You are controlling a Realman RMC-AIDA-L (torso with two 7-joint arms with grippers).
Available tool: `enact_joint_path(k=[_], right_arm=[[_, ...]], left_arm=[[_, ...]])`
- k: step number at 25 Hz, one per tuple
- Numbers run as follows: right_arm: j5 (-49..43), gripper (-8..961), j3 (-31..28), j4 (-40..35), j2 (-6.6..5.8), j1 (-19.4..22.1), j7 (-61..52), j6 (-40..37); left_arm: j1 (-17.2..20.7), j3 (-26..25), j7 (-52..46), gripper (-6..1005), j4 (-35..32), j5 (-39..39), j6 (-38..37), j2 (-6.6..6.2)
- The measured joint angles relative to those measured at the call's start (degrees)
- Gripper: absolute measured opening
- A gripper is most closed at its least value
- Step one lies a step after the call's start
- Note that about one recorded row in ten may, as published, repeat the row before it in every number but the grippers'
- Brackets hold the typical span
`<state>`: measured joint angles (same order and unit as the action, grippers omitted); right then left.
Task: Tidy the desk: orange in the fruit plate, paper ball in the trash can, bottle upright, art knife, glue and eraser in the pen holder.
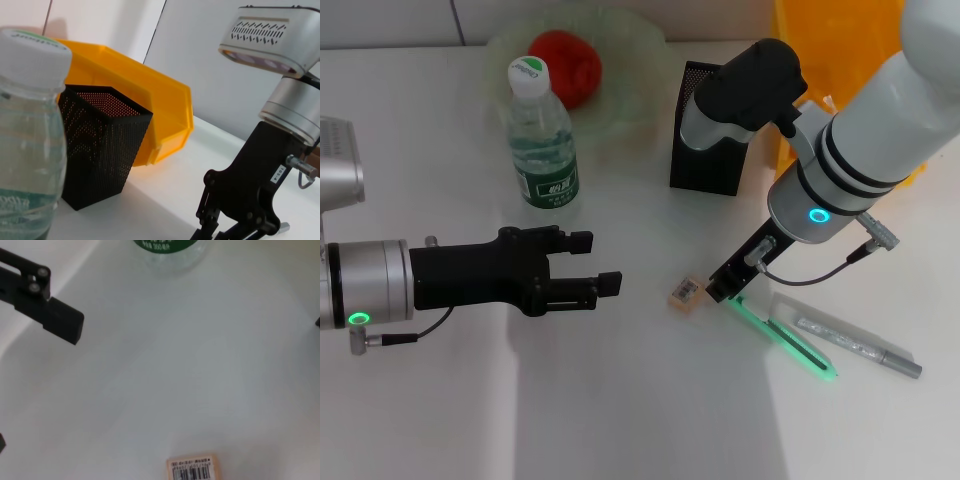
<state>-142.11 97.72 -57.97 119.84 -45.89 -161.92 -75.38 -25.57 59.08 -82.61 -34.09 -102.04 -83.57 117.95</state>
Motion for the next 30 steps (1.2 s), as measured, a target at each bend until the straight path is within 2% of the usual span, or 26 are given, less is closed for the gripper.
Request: enact_joint_path(k=[7,8,9,12,13,14,17,18,19,22,23,24,27,28,29,30], right_arm=[[0.02,206,-2.17,-10.11,-0.44,4.81,0.23,-1.99],[0.01,209,-4.67,-14.91,-0.48,6.89,0.7,-3.45],[0.01,211,-4.67,-14.91,-0.48,6.89,0.7,-3.45],[0.02,218,-8.51,-23.26,-0.49,10.85,1.19,-4.83],[0.41,221,-11.08,-28.78,-0.49,13.43,1.73,-5.03],[0.41,223,-11.08,-28.78,-0.49,13.43,1.73,-5.03],[5.51,230,-16.54,-36.26,-0.48,17.87,5.09,-4.21],[11.77,233,-20.83,-38.31,-0.49,20.41,9.3,-2.27],[11.77,235,-20.83,-38.31,-0.49,20.41,9.3,-2.27],[23.91,242,-27.62,-36.34,-0.53,23.12,18.25,2.02],[33.53,245,-31.39,-31.52,-0.53,24.15,26.43,5.6],[33.53,247,-31.39,-31.52,-0.53,24.15,26.43,5.6],[48.85,254,-36.53,-18.89,-0.56,23.6,40.28,8.26],[57.43,257,-39.6,-9.92,-0.67,22.0,48.83,8.31],[60.49,259,-40.98,-5.63,-0.69,21.21,52.56,8.21],[60.49,261,-40.98,-5.63,-0.69,21.21,52.56,8.21]], left_arm=[[-0.04,0.01,0.0,782,0.34,0.0,0.09,0.0],[-0.15,-0.13,0.0,782,0.39,0.0,0.01,0.0],[-0.19,-0.2,0.0,782,0.4,0.0,-0.09,-0.01],[-0.26,-0.23,0.0,782,0.42,0.01,-0.2,-0.01],[-0.34,-0.22,-0.03,782,0.43,0.0,-0.23,0.0],[-0.34,-0.22,-0.03,782,0.43,0.0,-0.23,0.0],[-0.48,-0.22,-0.19,782,0.43,0.01,-0.26,-0.01],[-0.55,-0.21,-0.28,782,0.42,0.02,-0.27,-0.01],[-0.55,-0.21,-0.28,782,0.42,0.02,-0.27,-0.01],[-0.75,-0.2,-0.34,782,0.43,0.06,-0.3,0.0],[-0.79,-0.19,-0.36,782,0.42,0.08,-0.3,-0.01],[-0.79,-0.19,-0.38,782,0.43,0.09,-0.3,-0.01],[-0.84,-0.19,-0.43,782,0.43,0.18,-0.3,-0.01],[-0.85,-0.19,-0.46,782,0.43,0.21,-0.31,0.0],[-0.86,-0.19,-0.49,782,0.43,0.23,-0.34,-0.01],[-0.86,-0.19,-0.49,782,0.43,0.23,-0.34,-0.01]])
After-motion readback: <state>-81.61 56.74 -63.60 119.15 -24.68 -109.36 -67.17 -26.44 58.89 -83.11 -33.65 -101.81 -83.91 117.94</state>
